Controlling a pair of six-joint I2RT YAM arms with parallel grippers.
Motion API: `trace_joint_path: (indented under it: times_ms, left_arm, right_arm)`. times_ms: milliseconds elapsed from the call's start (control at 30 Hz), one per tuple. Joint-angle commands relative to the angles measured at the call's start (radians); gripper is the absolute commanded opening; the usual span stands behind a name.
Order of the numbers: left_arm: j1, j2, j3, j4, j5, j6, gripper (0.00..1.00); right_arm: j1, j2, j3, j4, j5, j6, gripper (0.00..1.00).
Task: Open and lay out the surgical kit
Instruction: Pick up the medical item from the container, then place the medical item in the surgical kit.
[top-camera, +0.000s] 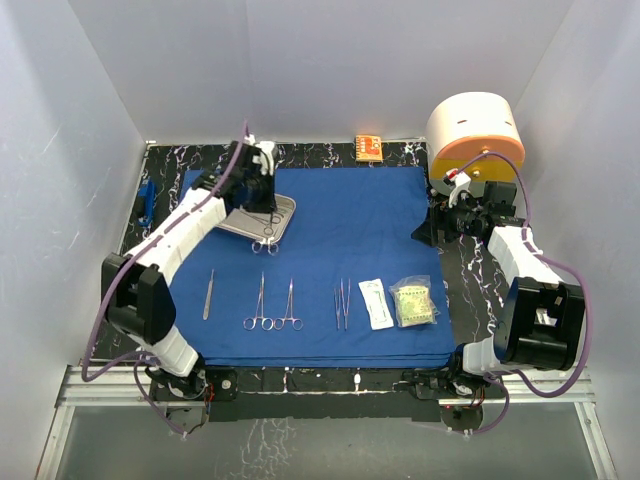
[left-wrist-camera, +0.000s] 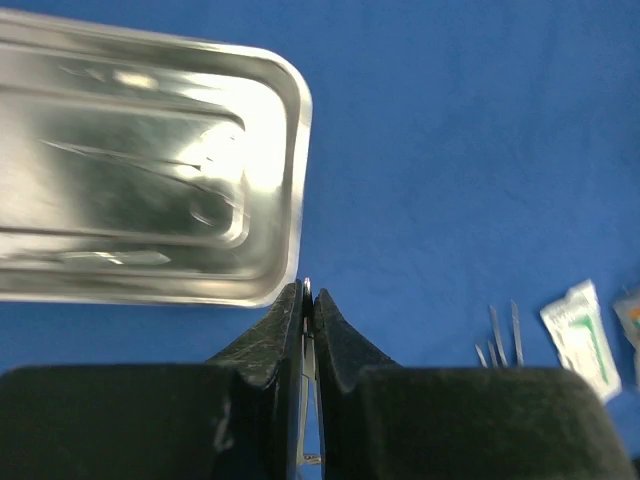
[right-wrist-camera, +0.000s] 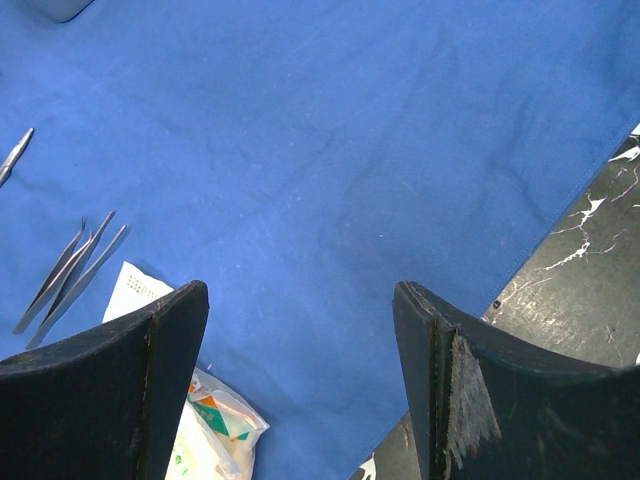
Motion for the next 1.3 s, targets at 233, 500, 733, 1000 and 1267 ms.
trace_joint_path:
  times_ms: [233,500,733,1000,1267]
  left_arm:
    - [-0.196,-0.189,-0.32,0.006,0.082,-0.302,0.0]
    - [-0.262,-0.187,-0.38,-0.01,0.11,-0.346,0.0]
    - [-0.299,-0.134,-0.39,-0.021,0.073,-0.411,0.0]
    - [-0.311,-0.12,-0.418,-0.006,0.006,-0.444,0.0]
    - [-0.319,-0.107,-0.463,0.022,-0.059,-0.423,0.0]
  right_arm:
    - [0.001,-0.057,-0.03,0.049,0.054,-0.035,0.73]
    - [0.001,-0.048,-0.04,0.058,0.077,-0.037,0.73]
    - [-0.008,-0.039,-0.047,0.064,0.093,-0.039,0.73]
    - [-0.015,-0.036,-0.051,0.067,0.092,-0.042,0.73]
    - [-0.015,-0.034,-0.051,0.065,0.081,-0.046,0.73]
